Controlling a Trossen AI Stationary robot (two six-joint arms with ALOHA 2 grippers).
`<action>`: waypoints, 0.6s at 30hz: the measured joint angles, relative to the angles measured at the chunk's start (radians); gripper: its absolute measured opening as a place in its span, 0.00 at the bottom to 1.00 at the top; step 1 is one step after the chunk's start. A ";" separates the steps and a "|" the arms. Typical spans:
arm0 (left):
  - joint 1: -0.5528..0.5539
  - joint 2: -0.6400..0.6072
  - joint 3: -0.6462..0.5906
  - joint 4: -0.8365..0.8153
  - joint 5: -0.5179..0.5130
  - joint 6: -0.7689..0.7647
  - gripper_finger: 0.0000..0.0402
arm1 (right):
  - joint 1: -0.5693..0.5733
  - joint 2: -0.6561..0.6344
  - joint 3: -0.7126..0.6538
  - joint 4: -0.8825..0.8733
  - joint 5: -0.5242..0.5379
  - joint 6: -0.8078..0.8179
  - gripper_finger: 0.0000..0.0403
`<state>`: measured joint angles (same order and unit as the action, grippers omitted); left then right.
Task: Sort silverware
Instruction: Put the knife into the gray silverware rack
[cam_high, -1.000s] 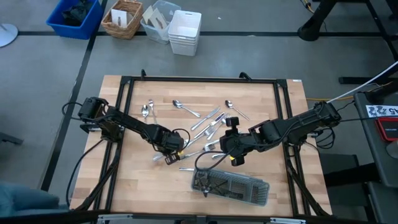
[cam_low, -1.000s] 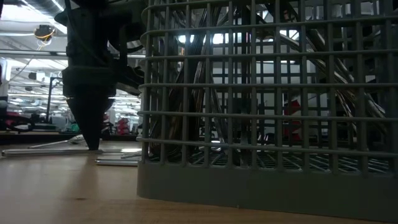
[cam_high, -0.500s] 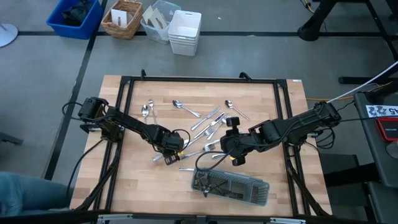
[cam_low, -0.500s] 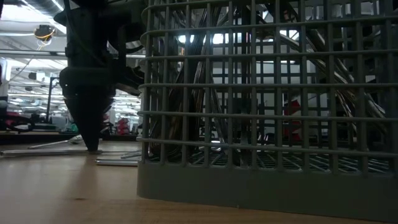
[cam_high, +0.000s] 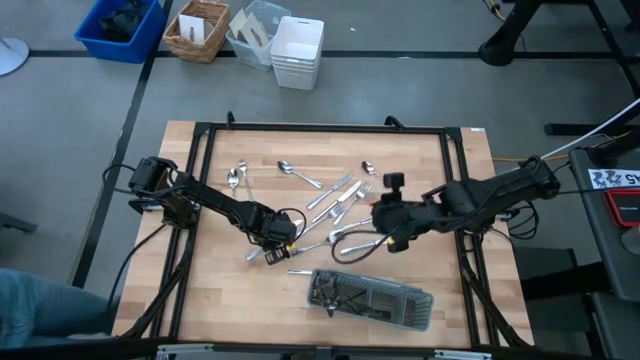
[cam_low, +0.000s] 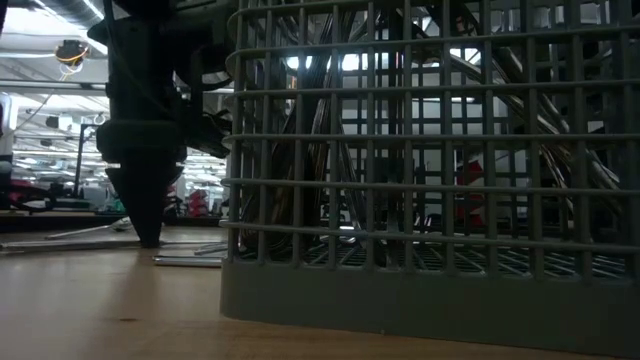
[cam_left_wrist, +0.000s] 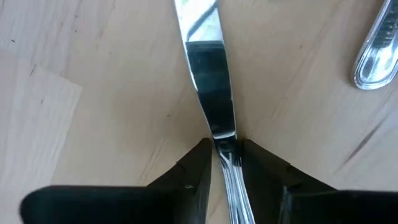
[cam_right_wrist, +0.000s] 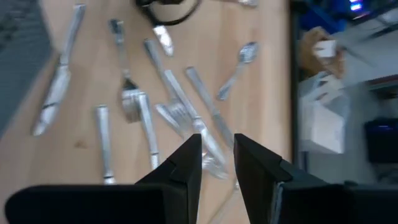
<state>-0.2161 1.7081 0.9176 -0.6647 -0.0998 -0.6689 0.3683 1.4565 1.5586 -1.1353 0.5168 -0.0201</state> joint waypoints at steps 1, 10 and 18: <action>0.001 0.000 0.000 0.000 0.000 0.000 0.17 | -0.010 -0.010 0.001 -0.002 0.012 -0.010 0.24; 0.002 0.001 -0.001 -0.003 0.001 0.018 0.08 | -0.197 -0.078 -0.037 -0.047 -0.029 -0.041 0.24; 0.001 0.002 -0.002 0.002 0.002 0.017 0.14 | -0.374 -0.320 -0.402 0.231 -0.257 -0.092 0.24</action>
<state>-0.2150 1.7105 0.9157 -0.6630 -0.0980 -0.6520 -0.0058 1.1368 1.1562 -0.9041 0.2599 -0.1120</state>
